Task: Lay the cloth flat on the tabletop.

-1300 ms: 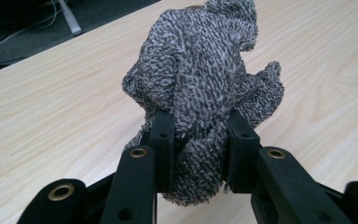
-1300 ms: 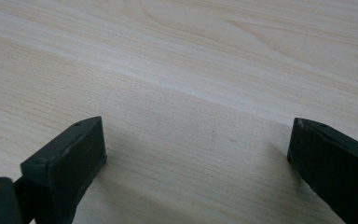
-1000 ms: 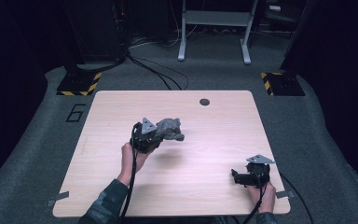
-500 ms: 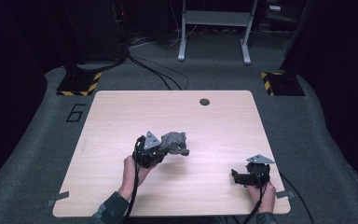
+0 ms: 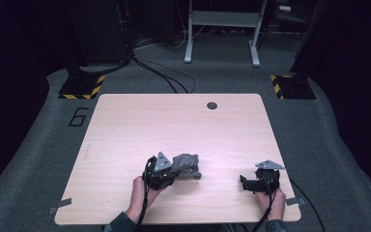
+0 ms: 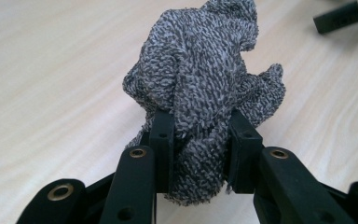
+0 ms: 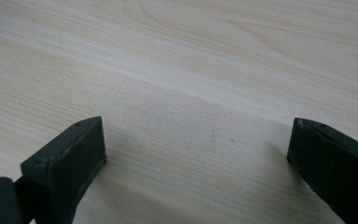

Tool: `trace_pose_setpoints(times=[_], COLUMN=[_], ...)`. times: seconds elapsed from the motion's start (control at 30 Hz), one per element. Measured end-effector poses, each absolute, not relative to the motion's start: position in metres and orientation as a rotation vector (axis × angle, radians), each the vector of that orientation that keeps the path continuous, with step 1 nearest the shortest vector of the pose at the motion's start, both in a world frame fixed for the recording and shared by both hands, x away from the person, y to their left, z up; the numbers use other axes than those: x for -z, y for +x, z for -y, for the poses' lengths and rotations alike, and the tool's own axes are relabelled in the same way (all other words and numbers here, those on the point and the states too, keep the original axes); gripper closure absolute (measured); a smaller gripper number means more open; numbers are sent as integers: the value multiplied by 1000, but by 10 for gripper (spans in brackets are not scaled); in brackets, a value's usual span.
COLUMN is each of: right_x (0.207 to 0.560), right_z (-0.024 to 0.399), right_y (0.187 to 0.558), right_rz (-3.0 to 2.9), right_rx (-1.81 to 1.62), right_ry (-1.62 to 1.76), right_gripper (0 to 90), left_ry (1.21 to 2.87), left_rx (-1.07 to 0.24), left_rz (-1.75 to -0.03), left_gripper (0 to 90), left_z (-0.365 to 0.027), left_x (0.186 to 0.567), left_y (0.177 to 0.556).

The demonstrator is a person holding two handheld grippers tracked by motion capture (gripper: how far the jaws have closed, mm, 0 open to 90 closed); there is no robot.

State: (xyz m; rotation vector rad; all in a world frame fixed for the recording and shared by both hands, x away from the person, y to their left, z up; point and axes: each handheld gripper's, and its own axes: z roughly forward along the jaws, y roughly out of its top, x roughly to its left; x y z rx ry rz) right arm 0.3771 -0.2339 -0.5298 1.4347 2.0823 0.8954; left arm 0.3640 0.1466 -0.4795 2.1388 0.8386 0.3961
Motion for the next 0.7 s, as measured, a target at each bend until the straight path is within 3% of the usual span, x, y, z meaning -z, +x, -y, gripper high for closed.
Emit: trace_pose_setpoints(times=[0.23, 0.4, 0.53, 0.7], right_x=[530, 530, 530, 529], right_z=[234, 233, 234, 233], right_y=[377, 377, 377, 377], right_rz=[-2081, -2079, -2082, -2083], right_rx=[-894, -892, -899, -893], right_ry=[1431, 1439, 1433, 1439], right_gripper=[37, 39, 51, 61], left_ry=[2145, 2145, 2124, 2096], left_rx=[-344, -353, -360, -396], left_rz=[-879, -896, -889, -891], left_gripper=[623, 368, 256, 254], left_z=[-148, -152, -159, -163], left_x=[499, 493, 484, 472], left_y=[365, 364, 361, 359])
